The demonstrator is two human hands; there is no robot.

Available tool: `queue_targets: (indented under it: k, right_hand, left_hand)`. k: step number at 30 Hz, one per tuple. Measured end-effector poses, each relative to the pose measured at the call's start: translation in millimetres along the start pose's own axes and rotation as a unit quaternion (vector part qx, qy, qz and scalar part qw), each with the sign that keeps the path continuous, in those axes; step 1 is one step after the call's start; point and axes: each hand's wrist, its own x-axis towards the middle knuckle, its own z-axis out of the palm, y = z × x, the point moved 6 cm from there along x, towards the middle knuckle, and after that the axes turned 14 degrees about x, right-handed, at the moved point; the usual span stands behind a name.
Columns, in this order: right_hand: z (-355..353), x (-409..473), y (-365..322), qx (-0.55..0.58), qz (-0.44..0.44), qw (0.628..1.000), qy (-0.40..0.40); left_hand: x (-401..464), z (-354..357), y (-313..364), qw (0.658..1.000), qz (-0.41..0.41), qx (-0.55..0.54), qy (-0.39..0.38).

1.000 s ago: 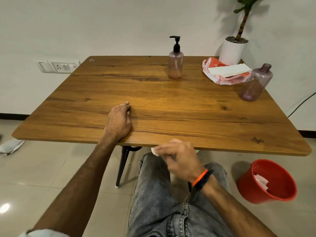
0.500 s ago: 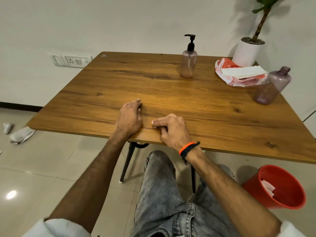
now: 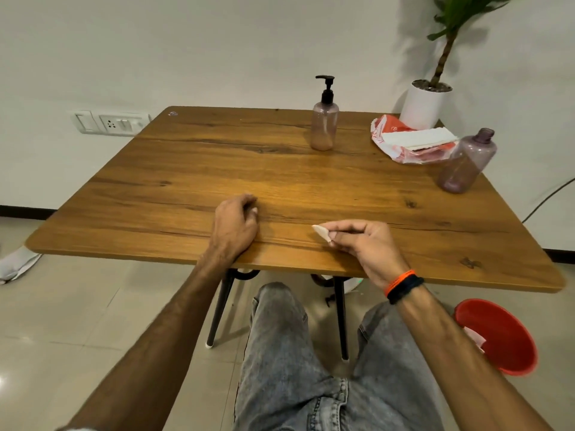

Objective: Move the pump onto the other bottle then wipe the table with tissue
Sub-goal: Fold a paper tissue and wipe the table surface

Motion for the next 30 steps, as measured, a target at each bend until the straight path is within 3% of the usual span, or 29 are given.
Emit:
queue_targets:
  k: [4, 7, 14, 21, 25, 30]
  right_hand:
    - [-31, 2, -11, 0.141, 0.051, 0.987, 0.056]
    - [-59, 3, -16, 0.173, 0.050, 0.980, 0.089]
    - [-135, 8, -28, 0.190, 0.022, 0.968, 0.160]
    - [-212, 23, -60, 0.092, -0.029, 0.979, 0.179]
    - [-252, 31, -75, 0.019, -0.039, 0.980, 0.193]
    - [-307, 41, -89, 0.027, -0.028, 0.969, 0.244]
  left_hand:
    - [-8, 12, 53, 0.993, 0.026, -0.110, -0.024]
    - [-10, 38, 101, 0.975, 0.038, -0.192, -0.104]
    - [-7, 111, 195, 0.882, -0.025, -0.383, -0.272]
    - [23, 168, 271, 0.855, -0.045, -0.411, -0.313]
    - [37, 195, 308, 0.863, -0.033, -0.374, -0.339]
    - [50, 219, 363, 0.869, 0.011, -0.331, -0.368]
